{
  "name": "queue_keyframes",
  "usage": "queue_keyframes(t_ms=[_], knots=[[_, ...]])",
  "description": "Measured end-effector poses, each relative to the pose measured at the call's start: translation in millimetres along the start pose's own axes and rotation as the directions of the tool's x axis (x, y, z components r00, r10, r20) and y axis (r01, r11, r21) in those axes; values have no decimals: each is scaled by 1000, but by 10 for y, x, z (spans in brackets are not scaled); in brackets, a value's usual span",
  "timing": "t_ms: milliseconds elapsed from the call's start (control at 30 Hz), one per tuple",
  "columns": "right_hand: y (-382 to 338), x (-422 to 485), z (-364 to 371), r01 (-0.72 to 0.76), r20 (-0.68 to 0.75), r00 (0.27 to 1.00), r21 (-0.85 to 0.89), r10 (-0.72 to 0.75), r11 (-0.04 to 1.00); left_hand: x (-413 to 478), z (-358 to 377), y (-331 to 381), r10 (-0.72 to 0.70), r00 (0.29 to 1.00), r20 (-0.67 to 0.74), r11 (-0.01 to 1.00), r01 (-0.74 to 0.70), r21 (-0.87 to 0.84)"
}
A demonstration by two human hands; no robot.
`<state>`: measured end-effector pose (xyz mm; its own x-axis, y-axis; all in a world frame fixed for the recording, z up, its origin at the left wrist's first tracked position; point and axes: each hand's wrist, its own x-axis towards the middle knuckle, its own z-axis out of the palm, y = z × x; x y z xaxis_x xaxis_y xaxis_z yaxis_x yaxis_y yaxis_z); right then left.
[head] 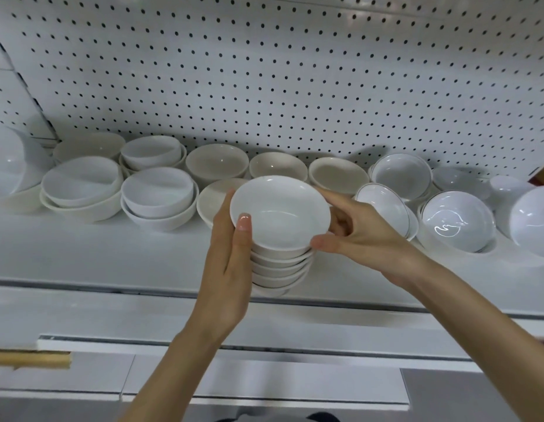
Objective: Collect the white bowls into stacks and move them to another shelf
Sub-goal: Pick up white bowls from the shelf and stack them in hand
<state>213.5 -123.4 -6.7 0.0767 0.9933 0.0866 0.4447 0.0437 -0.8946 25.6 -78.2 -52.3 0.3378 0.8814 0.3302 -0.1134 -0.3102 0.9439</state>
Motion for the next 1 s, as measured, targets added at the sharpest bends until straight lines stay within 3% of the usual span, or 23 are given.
queue_keyframes(t_ms=[133, 367, 600, 867, 1000], knots=[[113, -56, 14, -16, -115, 993, 46, 21, 999, 28, 6, -51, -2, 1000, -15, 997, 1, -74], [327, -185, 591, 128, -366, 930, 237, -34, 963, 63, 37, -206, -73, 996, -47, 967, 59, -249], [315, -121, 984, 141, -514, 853, 400, 94, 906, 76, 36, -326, -109, 994, 0, 938, 103, -330], [183, -103, 1143, 169, -612, 785, 367, 100, 915, 111, 8, -207, -150, 984, 93, 926, 172, -335], [87, -183, 1203, 170, -644, 756, 366, 117, 915, 63, -49, -181, -88, 984, 156, 940, 134, -313]])
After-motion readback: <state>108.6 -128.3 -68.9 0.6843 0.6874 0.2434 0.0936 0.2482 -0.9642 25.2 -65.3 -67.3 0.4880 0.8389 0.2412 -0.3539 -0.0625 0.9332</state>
